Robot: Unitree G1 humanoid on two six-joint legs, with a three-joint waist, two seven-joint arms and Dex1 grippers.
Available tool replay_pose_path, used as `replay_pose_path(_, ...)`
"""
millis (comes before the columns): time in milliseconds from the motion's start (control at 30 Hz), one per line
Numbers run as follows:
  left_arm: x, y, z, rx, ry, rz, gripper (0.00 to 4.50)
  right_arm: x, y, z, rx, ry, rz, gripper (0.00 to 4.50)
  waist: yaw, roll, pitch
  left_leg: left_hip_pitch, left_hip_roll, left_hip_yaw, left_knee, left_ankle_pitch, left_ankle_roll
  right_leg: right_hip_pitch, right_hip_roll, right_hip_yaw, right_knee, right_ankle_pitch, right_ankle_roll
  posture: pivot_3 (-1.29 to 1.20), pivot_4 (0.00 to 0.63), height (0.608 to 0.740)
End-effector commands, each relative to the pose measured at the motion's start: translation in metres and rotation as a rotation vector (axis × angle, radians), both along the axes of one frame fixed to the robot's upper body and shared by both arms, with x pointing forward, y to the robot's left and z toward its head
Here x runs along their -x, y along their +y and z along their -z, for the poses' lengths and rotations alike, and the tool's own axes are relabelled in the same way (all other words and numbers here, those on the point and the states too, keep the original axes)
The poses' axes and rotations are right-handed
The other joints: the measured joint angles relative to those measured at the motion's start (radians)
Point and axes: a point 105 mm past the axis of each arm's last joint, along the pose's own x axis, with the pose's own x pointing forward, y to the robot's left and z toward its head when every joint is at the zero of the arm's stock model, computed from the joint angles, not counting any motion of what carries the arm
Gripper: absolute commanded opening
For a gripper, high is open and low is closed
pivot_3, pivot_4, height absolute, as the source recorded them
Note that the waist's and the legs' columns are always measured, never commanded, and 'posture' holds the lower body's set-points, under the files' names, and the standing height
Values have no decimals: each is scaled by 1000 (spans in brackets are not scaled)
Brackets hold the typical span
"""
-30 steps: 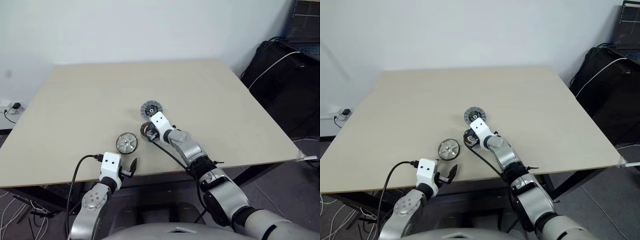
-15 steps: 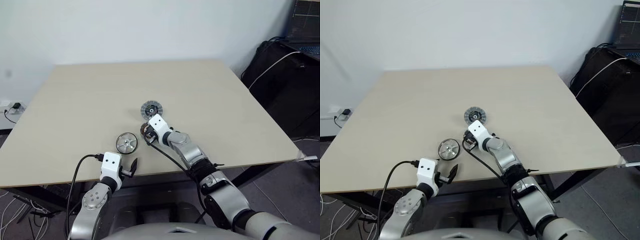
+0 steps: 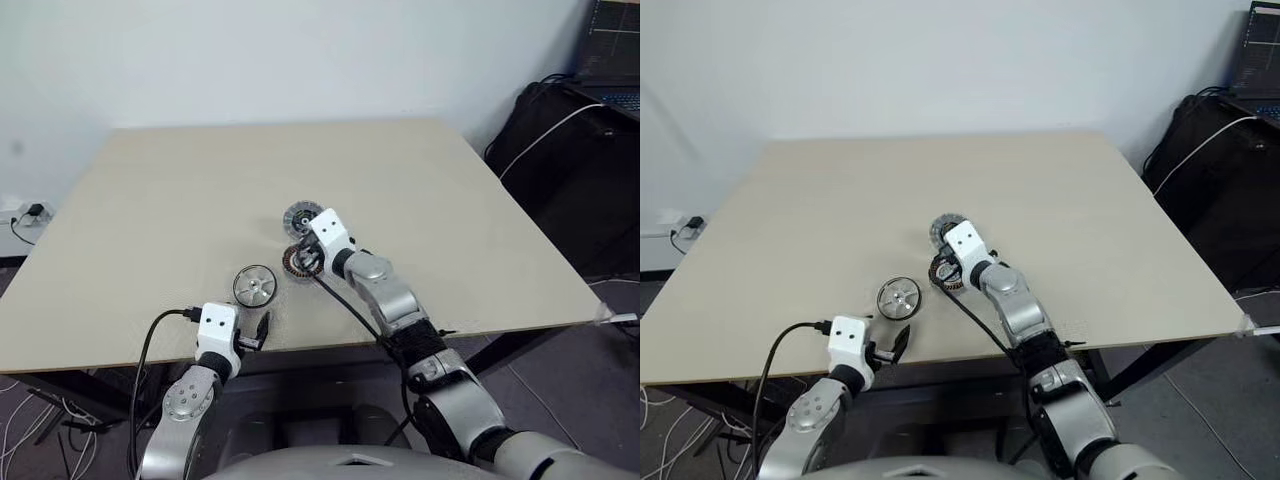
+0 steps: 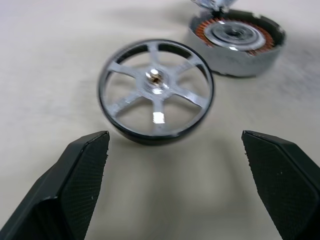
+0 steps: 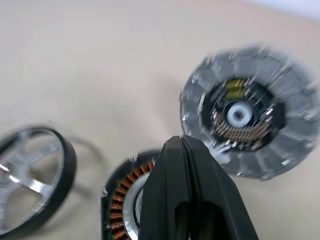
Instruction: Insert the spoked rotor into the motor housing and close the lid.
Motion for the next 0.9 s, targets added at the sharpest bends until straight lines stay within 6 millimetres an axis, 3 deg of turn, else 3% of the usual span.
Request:
replay_pose_path(33, -9, 14, -20, 64, -90, -107, 4500, 9, -13, -26, -64, -55, -4, 33, 2, 0, 0, 0, 0, 0, 0, 0, 0, 0, -1, 0, 0, 0, 0, 0, 0, 740)
replay_pose_path(167, -12, 23, -16, 192, -68, -202, 4500, 24, -27, -25, -57, -43, 7, 33, 6, -1, 0, 0, -1, 0, 0, 0, 1, 0, -1, -1, 0, 0, 0, 0, 0, 740)
replay_pose_path(400, -25, 28, -9, 285, -8, -218, 4500, 45, -36, -16, -48, -7, 19, 33, 7, -3, 1, 1, -1, -1, 0, 0, 1, 1, 3, -2, 0, 0, 0, 0, 0, 740)
replay_pose_path(633, -48, 35, 3, 291, 70, -255, 4500, 48, -40, -14, -59, 10, 55, 33, 10, -9, 1, 0, -1, -1, 1, 0, 1, 2, 3, -2, 0, 0, 0, 0, 0, 740)
replay_pose_path(900, -69, 19, 3, 337, 132, -172, 4500, 47, -42, -15, -59, 8, 75, 33, 10, -11, 0, 0, -1, -1, 1, 0, 1, 5, 4, -1, 0, 0, 0, 0, 0, 740)
